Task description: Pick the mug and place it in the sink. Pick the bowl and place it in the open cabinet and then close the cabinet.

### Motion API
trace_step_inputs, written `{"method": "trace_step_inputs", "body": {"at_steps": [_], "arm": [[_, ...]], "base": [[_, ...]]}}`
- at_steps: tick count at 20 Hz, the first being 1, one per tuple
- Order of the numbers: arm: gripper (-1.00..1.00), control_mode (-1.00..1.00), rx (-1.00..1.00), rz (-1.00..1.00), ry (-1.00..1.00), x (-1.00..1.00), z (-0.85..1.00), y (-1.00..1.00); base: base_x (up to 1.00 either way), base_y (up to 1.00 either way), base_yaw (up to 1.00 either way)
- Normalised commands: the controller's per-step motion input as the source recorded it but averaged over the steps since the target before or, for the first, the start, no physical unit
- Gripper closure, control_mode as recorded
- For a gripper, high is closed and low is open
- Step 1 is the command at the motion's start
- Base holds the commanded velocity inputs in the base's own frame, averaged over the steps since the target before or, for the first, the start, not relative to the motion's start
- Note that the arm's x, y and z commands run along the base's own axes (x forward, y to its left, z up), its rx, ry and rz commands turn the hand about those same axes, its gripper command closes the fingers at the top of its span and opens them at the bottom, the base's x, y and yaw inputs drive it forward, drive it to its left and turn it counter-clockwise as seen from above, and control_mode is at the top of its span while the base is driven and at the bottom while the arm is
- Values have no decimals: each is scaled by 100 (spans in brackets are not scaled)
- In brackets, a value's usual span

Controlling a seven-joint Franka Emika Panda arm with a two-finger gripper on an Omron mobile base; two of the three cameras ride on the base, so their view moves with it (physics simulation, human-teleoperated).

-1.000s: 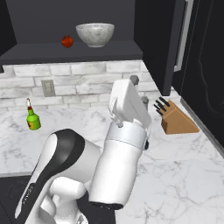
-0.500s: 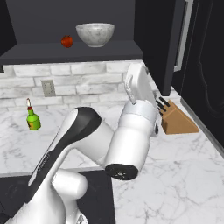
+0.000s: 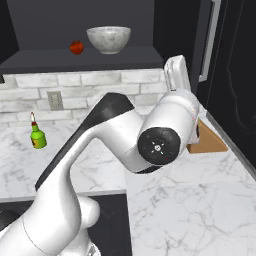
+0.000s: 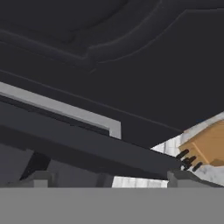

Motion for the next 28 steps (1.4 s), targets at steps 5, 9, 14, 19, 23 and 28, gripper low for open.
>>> {"method": "trace_step_inputs", "body": {"at_steps": [5, 9, 14, 19, 23, 28], "arm": [[-100, -100, 0, -7, 26, 9, 8, -25], [-100, -100, -3, -19, 24, 27, 0, -28], [-100, -100, -8, -29, 23, 48, -6, -44], [-100, -100, -11, -17, -1, 72, -19, -14], [-100, -100, 3, 2, -21, 35, -33, -48], [-100, -100, 39, 10, -30, 0, -69, -37]], "base": [[0, 0, 0], [0, 0, 0], [0, 0, 0], [0, 0, 0], [0, 0, 0], [0, 0, 0]]}}
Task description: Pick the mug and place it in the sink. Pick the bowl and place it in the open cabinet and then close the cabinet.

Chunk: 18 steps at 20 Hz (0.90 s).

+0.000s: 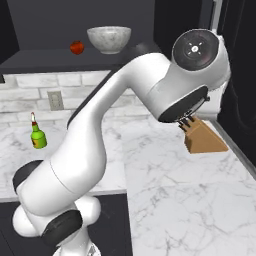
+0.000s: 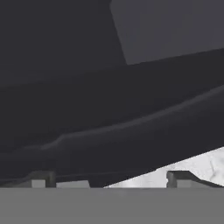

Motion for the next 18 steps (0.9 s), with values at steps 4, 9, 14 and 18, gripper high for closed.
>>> {"method": "trace_step_inputs", "body": {"at_steps": [4, 9, 14, 18], "arm": [[-100, -100, 38, 0, -31, 29, -64, 15], [-100, -100, 34, 0, -33, 81, -36, 35], [-100, -100, 35, 0, -25, 99, -64, 21], [-100, -100, 41, 0, -20, 100, -87, 56]], "base": [[0, 0, 0], [0, 0, 0], [0, 0, 0], [0, 0, 0]]}}
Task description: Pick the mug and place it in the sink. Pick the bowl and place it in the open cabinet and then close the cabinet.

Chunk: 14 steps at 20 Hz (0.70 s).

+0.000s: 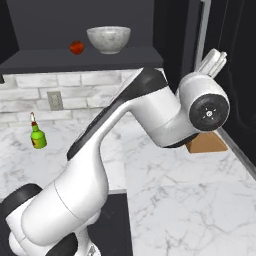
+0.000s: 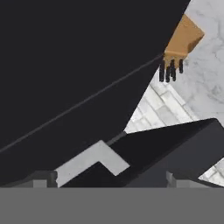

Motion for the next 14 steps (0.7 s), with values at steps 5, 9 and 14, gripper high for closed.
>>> {"method": "trace_step_inputs", "body": {"at_steps": [5, 9, 14], "arm": [[-100, -100, 39, 4, -21, 100, -99, 98], [-100, -100, 35, 6, -25, 100, -100, 100], [-100, -100, 36, 11, -21, 100, -88, 100]], "base": [[0, 0, 0], [0, 0, 0], [0, 0, 0]]}}
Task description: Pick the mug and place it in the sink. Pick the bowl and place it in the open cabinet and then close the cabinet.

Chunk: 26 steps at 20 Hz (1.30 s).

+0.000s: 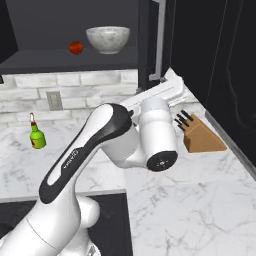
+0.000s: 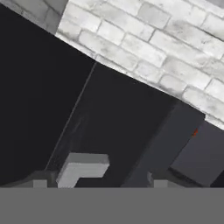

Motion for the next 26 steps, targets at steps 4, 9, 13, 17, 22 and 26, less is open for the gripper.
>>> {"method": "trace_step_inputs", "body": {"at_steps": [4, 9, 13, 17, 22, 26], "arm": [[-100, -100, 36, 24, -8, 100, -38, 100], [-100, -100, 45, 31, 5, 100, 10, 93], [-100, -100, 62, 47, 16, 100, 38, 46], [-100, -100, 63, 53, 13, 100, 21, 28], [-100, -100, 62, 55, 12, 100, 12, 22], [-100, -100, 52, 50, 0, 100, 14, 30]], "base": [[0, 0, 0], [0, 0, 0], [0, 0, 0], [0, 0, 0], [0, 0, 0], [0, 0, 0]]}}
